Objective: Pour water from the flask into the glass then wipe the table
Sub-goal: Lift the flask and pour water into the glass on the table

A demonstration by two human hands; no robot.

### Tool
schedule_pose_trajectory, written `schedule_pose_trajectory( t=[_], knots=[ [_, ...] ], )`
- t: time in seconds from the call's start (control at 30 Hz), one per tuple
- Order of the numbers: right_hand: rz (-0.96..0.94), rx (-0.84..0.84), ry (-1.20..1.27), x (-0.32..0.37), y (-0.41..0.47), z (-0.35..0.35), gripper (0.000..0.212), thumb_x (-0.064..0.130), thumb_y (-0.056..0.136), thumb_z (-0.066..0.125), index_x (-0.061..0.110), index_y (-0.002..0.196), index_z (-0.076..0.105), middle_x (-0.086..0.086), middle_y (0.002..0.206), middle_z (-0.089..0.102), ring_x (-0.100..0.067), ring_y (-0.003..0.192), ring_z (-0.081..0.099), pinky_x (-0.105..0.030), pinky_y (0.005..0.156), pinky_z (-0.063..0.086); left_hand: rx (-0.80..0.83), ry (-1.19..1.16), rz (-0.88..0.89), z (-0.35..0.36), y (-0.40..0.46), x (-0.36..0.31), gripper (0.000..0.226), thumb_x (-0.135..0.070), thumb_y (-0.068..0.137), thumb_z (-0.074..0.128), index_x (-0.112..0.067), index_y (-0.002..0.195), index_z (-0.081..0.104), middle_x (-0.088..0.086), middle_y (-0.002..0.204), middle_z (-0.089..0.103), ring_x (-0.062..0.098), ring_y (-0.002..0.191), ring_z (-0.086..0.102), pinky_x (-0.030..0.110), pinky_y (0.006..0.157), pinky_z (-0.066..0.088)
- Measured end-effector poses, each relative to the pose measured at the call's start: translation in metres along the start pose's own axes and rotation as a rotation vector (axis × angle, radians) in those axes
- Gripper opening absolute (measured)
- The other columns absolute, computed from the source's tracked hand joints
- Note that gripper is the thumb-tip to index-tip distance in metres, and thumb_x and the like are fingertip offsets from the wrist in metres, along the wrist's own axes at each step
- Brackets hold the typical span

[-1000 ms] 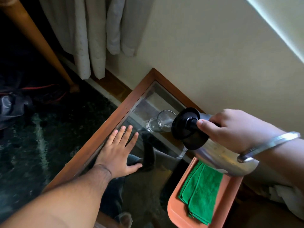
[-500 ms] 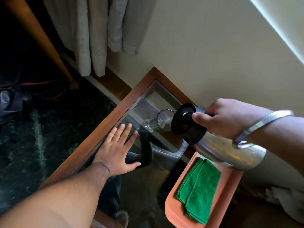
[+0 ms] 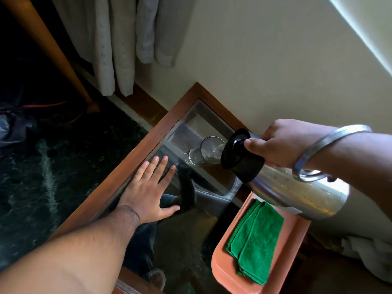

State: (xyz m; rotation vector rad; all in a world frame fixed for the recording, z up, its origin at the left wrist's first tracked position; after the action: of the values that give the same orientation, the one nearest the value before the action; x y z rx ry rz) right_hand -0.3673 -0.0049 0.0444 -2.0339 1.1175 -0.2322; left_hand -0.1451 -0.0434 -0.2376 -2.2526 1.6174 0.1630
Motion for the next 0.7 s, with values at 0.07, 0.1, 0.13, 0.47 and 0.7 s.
schedule_pose_trajectory(
  t=[0.07,0.1,0.13,0.47,0.7],
  knots=[
    [0.005,-0.007,0.001,0.002,-0.001,-0.002,0.052,0.055,0.092,0.047,0.012,0.064,0.055,-0.006,0.066,0.056,-0.019,0.06,0.051,-0.029,0.051,0.032,-0.006,0.001,0.002,0.0,0.0,0.0,0.116,-0.089,0.076,0.038,-0.016,0.16,0.008,0.022,0.167,0.01,0.04,0.154,0.012,0.057,0.123,0.016],
    [0.007,-0.009,0.0,0.003,-0.002,-0.002,0.051,0.055,0.092,0.047,0.012,0.064,0.054,-0.005,0.065,0.056,-0.018,0.059,0.05,-0.028,0.05,0.031,-0.01,0.001,0.005,0.0,0.0,-0.001,0.115,-0.089,0.076,0.038,-0.015,0.16,0.009,0.022,0.166,0.011,0.04,0.154,0.012,0.057,0.123,0.016],
    [0.005,-0.007,0.0,0.004,-0.003,-0.002,0.05,0.055,0.092,0.048,0.013,0.064,0.053,-0.005,0.066,0.055,-0.017,0.059,0.049,-0.028,0.049,0.03,-0.013,0.003,0.004,0.0,0.0,0.0,0.115,-0.088,0.076,0.038,-0.015,0.16,0.011,0.023,0.166,0.012,0.04,0.154,0.013,0.057,0.123,0.017],
    [-0.01,0.005,0.021,0.012,-0.004,-0.001,0.044,0.051,0.092,0.049,0.015,0.067,0.05,-0.002,0.069,0.054,-0.013,0.06,0.046,-0.028,0.048,0.027,-0.015,0.013,0.012,0.0,0.0,0.0,0.117,-0.089,0.075,0.038,-0.014,0.16,0.007,0.024,0.166,0.013,0.041,0.153,0.015,0.057,0.124,0.014],
    [-0.01,0.016,0.009,0.015,-0.002,-0.004,0.044,0.043,0.094,0.051,0.012,0.063,0.049,-0.004,0.065,0.053,-0.015,0.055,0.048,-0.025,0.05,0.035,-0.008,0.006,0.013,0.0,0.0,0.0,0.116,-0.089,0.076,0.037,-0.014,0.159,0.005,0.024,0.166,0.015,0.041,0.153,0.015,0.057,0.124,0.015]
  ],
)
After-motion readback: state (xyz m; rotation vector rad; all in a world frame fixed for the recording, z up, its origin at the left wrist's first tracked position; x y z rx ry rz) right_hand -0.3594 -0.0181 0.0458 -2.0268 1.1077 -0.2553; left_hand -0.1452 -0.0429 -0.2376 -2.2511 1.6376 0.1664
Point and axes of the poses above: each hand's wrist, its own y-axis towards the middle knuckle, its own z-axis out of the palm, x = y × z, the point moved 4 cm from there along y, towards the middle knuckle
